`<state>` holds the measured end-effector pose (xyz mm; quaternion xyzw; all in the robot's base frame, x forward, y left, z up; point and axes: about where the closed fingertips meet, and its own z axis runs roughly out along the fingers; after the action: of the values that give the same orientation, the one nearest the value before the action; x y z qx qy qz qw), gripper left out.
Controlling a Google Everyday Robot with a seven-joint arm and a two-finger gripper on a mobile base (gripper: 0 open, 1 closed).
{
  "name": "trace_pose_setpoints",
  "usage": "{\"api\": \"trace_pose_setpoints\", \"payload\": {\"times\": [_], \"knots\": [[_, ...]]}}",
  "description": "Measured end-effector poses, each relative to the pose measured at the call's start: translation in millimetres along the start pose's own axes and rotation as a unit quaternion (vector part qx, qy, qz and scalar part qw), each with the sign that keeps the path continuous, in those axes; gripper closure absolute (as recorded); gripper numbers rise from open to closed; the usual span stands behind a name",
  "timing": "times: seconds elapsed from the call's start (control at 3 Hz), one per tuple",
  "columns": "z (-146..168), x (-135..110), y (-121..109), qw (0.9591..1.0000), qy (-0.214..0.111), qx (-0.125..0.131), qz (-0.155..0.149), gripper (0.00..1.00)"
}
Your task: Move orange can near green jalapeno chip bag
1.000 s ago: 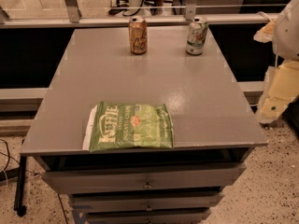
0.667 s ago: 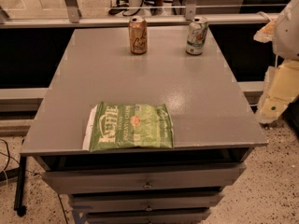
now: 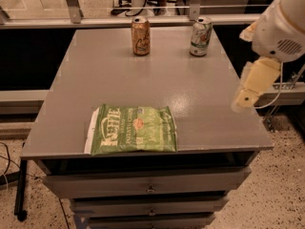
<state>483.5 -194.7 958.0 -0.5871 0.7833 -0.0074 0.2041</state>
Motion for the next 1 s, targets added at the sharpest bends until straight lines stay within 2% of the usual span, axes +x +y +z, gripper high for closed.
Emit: {"api": "trace_pose_setpoints", "payload": {"times": [0.33,0.67,1.0], "knots": [[45,-35,-33,0.9967,-0.071,-0.007,0.039,0.00],[81,-78,-59,0.9836,-0.157,-0.010,0.089,0.00],[81,-83,-66,0.9817,-0.168,0.003,0.091,0.00]]}}
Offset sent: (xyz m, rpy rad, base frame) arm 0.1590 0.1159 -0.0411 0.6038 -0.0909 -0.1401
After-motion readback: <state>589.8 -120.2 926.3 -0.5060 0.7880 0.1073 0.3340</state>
